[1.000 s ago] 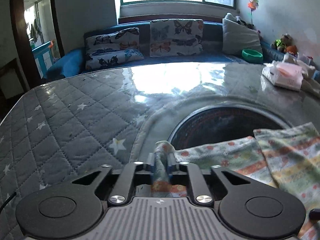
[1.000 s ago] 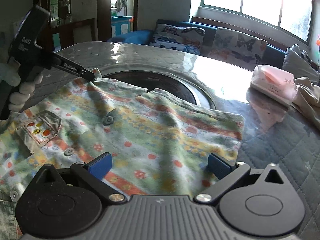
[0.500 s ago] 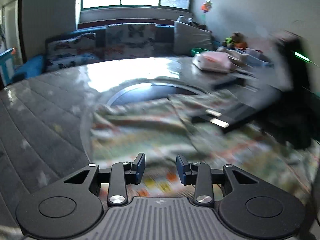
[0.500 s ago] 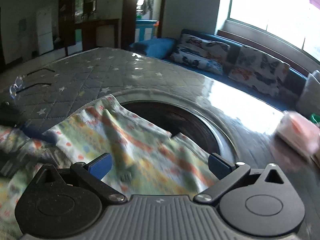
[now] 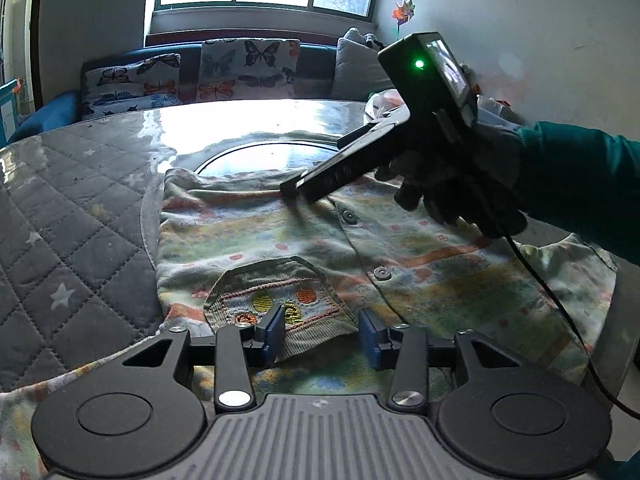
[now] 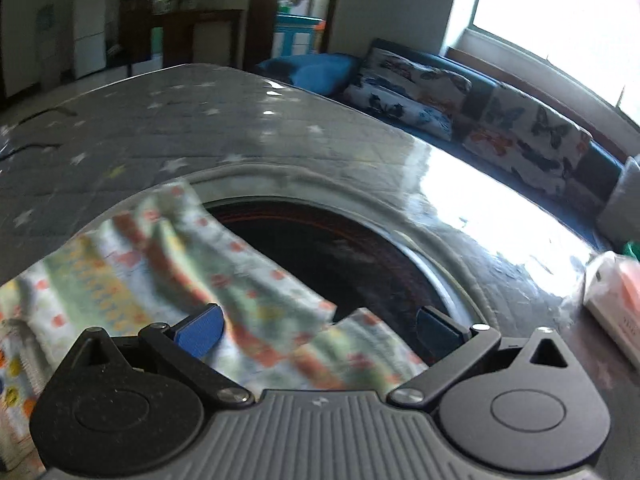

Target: Fold clothes

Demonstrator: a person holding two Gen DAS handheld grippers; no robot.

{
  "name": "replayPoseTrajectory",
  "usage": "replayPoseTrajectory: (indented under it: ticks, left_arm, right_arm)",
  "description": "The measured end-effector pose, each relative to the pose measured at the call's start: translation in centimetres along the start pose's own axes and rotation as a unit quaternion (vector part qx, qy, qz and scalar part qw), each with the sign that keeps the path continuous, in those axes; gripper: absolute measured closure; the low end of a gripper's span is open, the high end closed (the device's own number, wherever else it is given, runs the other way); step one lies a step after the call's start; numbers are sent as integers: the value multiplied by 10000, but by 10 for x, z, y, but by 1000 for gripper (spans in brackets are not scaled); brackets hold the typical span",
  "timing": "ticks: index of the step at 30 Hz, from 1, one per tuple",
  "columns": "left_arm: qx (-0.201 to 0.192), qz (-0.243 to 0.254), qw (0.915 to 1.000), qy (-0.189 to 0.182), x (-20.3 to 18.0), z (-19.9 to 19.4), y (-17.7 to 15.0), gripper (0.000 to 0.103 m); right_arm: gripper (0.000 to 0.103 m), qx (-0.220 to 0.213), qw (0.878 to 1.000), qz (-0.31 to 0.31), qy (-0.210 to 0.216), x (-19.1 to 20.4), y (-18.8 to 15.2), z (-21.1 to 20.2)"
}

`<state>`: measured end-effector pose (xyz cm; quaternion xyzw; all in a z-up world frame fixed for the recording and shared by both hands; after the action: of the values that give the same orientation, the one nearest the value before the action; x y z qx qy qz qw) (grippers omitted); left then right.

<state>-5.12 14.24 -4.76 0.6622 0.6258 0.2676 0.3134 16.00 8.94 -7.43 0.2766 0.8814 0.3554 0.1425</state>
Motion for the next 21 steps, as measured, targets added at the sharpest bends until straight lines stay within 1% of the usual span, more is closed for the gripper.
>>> replayPoseTrajectory:
  ticks: [2,3,6,10,12,14,17,19,21]
  left_arm:
    - [-18,-28,10000,-32,1,-1,-1,56]
    - [-20,-50,10000,-57,1,-2,-1,54]
    - [-59,-121,9999,-44,4,-10,-1,51]
    - [-221,-331,9988,291,21,-33,-5,46]
    - [-225,-464,9967,626,34,-46,-11,46]
    - [-188,-630,9930,981,50,-60,-18,46]
    - [-48,-816,9832,1631,74,-78,-32,46]
    - [78,-870,9748,2055,87,-87,-42,45]
    - [158,-1007,9664,2358,100,-95,-52,43]
  right_arm:
    - [0,-16,9998,83,-197,-7,3,3]
    - [0,-17,9997,90,-229,-8,5,4]
    - [0,-84,9995,16,-307,-9,7,2]
    - [0,-71,9997,-56,-207,-2,7,2]
    - [0,-93,9994,-81,-310,-1,7,7]
    - [0,-96,9990,73,-421,-5,10,10]
    - [0,-103,9984,162,-523,-8,12,5]
    - [0,-44,9995,48,-307,-5,11,-4]
    - [0,15,9998,-133,-119,4,6,-17]
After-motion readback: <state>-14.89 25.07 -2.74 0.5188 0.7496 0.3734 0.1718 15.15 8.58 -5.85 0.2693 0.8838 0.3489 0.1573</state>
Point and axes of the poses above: each gripper's, at about its wrist camera, not at the fingertips, and z roughly the way its jaws point, x to its left, y to its top, the point moved 2 cm from there along z, roughly the way its jaws point, and after that the axes turned 8 degrees about z, right-handed, at the moved point
